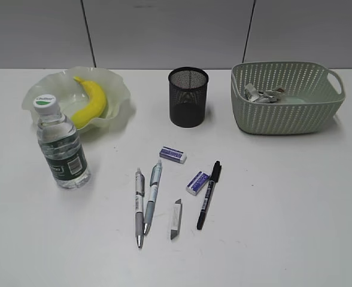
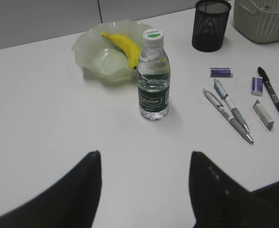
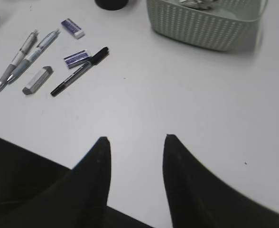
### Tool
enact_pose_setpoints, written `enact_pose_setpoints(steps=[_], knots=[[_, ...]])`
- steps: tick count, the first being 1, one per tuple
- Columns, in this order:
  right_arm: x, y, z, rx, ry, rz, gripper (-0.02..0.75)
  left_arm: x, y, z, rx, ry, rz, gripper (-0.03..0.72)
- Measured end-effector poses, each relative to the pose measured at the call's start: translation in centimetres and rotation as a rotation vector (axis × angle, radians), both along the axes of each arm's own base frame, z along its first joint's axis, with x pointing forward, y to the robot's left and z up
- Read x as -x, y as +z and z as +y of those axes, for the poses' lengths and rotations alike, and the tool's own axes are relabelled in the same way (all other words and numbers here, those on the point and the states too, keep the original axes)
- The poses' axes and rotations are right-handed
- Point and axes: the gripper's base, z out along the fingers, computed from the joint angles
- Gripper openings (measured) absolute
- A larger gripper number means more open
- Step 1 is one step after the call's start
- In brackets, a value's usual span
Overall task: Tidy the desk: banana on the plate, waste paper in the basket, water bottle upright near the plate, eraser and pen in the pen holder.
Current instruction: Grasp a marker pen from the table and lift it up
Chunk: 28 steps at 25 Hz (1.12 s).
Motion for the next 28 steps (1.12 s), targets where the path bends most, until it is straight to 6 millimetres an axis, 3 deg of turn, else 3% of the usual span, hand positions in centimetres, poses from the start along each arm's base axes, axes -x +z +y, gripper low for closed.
enact_pose_setpoints(steps=[4, 7, 13, 17, 21, 28], knots=[[-5.6, 0.8, 2.5, 0.010, 0.043, 0.183, 0.304, 0.0, 0.0, 0.0, 0.000, 0.000, -0.002, 0.437], [-10.2, 0.4, 4.3, 0.017, 0.051, 0.336, 0.304, 0.0, 0.0, 0.0, 0.000, 0.000, -0.002, 0.437], [-17.2, -2.8, 9.0, 0.002, 0.008, 0.630, 0.304, 0.0, 0.0, 0.0, 0.000, 0.001, -0.003, 0.436], [-19.3, -6.6, 13.7, 0.109, -0.057, 0.791, 0.304, 0.0, 0.0, 0.0, 0.000, 0.001, -0.003, 0.438], [-21.3, -10.5, 17.1, 0.126, -0.172, 0.912, 0.304, 0.0, 0.0, 0.0, 0.000, 0.001, -0.003, 0.436], [-24.6, -15.5, 20.2, 0.143, -0.217, 0.988, 0.304, 0.0, 0.0, 0.0, 0.000, 0.001, -0.003, 0.436]])
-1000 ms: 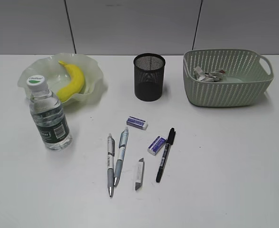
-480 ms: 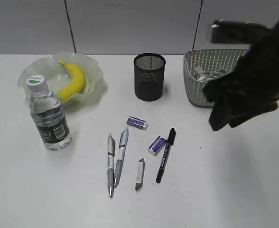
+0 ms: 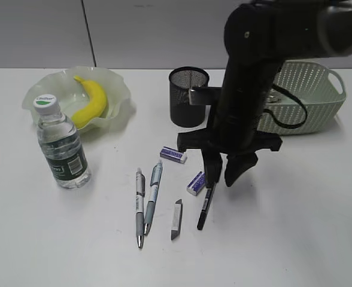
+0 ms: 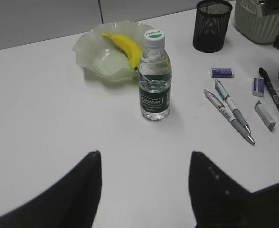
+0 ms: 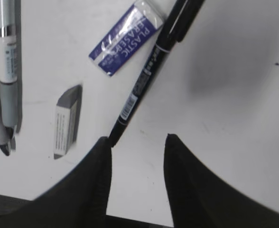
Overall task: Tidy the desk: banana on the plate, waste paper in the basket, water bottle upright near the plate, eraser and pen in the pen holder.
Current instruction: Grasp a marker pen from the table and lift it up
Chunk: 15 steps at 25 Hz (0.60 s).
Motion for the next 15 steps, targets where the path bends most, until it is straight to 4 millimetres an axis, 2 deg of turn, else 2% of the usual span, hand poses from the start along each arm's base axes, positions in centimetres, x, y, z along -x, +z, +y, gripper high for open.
enact_pose_setpoints(steps=[5, 11, 15], knots=[[-1.1, -2.9, 0.8, 0.030, -0.017, 0.054, 0.304, 0.0, 0.0, 0.0, 0.000, 0.000, 0.000, 0.436], [-1.2, -6.1, 0.9, 0.073, -0.036, 0.114, 0.304, 0.0, 0.0, 0.0, -0.001, 0.001, 0.000, 0.436], [-1.5, -6.4, 1.2, 0.067, -0.045, 0.118, 0.304, 0.0, 0.0, 0.0, -0.001, 0.001, 0.000, 0.436]])
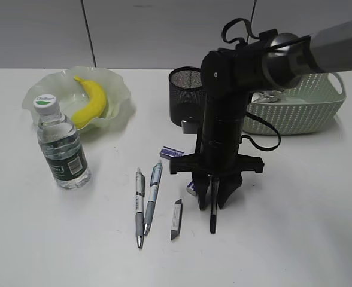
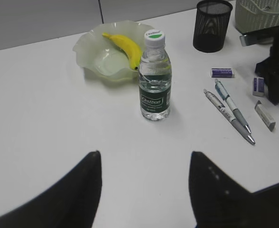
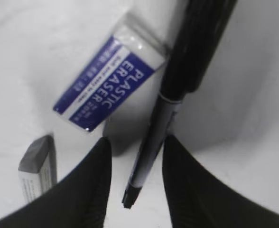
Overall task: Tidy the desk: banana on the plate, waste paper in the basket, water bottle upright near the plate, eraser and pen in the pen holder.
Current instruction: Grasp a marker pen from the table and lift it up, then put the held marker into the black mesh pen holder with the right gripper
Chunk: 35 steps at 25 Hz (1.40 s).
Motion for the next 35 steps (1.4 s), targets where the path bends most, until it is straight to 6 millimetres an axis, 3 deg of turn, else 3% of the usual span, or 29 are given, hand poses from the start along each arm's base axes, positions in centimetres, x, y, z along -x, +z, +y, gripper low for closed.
enact_pose_setpoints(steps=[2, 5, 11, 14, 19, 22, 25, 28, 33, 35], knots=[[-0.1, -0.1, 0.1, 0.001, 0.001, 0.005, 0.267, 0.0, 0.0, 0.0, 0.000, 0.000, 0.000, 0.436], [-0.1, -0.1, -0.3, 0.042, 0.033, 0.006, 0.086, 0.0, 0.0, 0.0, -0.001, 0.001, 0.000, 0.436], [-0.4, 0.9, -1.2, 0.114, 0.103, -0.054, 0.083, 0.0, 0.0, 0.0, -0.001, 0.001, 0.000, 0.435], [-1.1, 4.3, -1.1, 0.066, 0.117, -0.206, 0.083, 0.0, 0.0, 0.0, -0.001, 0.001, 0.000, 0.433], [-2.9, 12.3, -0.6, -0.117, 0.138, -0.659, 0.083, 0.0, 0.0, 0.0, -0.002, 0.001, 0.000, 0.430], [-4.2, 14.8, 0.1, -0.221, 0.175, -0.917, 0.083, 0.0, 0.0, 0.0, -0.002, 0.001, 0.000, 0.430], [-5.4, 15.0, 1.0, -0.266, 0.263, -1.098, 0.083, 0.0, 0.0, 0.0, -0.002, 0.001, 0.000, 0.430], [-6.6, 13.8, 2.0, -0.286, 0.404, -1.236, 0.083, 0.0, 0.0, 0.0, -0.002, 0.001, 0.000, 0.430], [-8.3, 10.4, 1.4, -0.283, 0.435, -1.242, 0.083, 0.0, 0.0, 0.0, -0.002, 0.001, 0.000, 0.430], [-8.9, 10.2, 0.6, -0.283, 0.417, -1.253, 0.083, 0.0, 0.0, 0.0, -0.002, 0.001, 0.000, 0.428]])
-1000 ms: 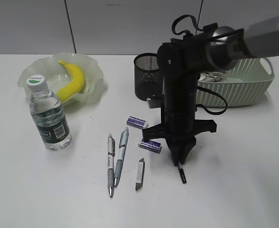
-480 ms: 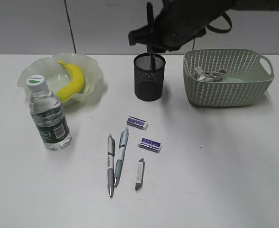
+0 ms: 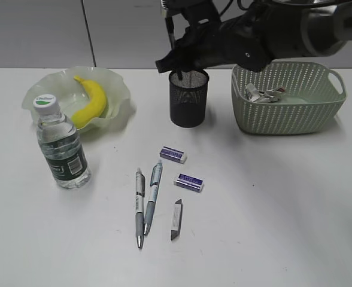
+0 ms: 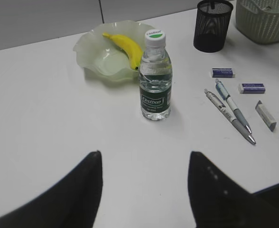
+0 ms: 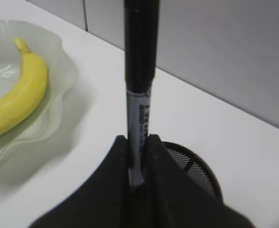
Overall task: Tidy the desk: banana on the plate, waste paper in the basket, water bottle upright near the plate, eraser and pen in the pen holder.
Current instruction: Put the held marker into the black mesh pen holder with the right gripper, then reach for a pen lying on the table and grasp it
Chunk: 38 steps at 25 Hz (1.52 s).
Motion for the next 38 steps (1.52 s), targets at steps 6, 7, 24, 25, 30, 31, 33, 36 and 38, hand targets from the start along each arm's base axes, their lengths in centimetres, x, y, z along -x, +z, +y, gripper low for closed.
enact_pose_setpoints(steps=[6, 7, 24, 25, 30, 31, 33, 36, 38], knots=[[-1.8, -0.1, -1.9, -0.130, -0.061, -0.028, 0.083, 0.0, 0.0, 0.0, 0.000, 0.000, 0.000, 0.427], [-2.0, -0.7, -2.2, -0.136, -0.077, -0.011, 0.083, 0.0, 0.0, 0.0, 0.000, 0.000, 0.000, 0.427], [-2.3, -2.2, -2.7, -0.121, -0.117, 0.048, 0.520, 0.0, 0.0, 0.0, 0.000, 0.000, 0.000, 0.420], [-2.1, -1.4, -2.9, -0.111, -0.127, 0.054, 0.524, 0.0, 0.0, 0.0, 0.000, 0.000, 0.000, 0.420], [0.1, 3.7, -5.2, 0.014, -0.245, 0.175, 0.524, 0.0, 0.0, 0.0, 0.000, 0.000, 0.000, 0.420], [0.8, 4.2, -5.8, 0.064, -0.275, 0.225, 0.517, 0.0, 0.0, 0.0, 0.000, 0.000, 0.000, 0.420], [2.4, 5.9, -7.1, 0.175, -0.299, 0.298, 0.500, 0.0, 0.0, 0.0, 0.000, 0.000, 0.000, 0.420], [4.8, 8.2, -8.3, 0.292, -0.241, 0.369, 0.481, 0.0, 0.0, 0.0, 0.000, 0.000, 0.000, 0.419], [6.8, 9.5, -8.9, 0.333, -0.186, 0.429, 0.476, 0.0, 0.0, 0.0, 0.000, 0.000, 0.000, 0.419]])
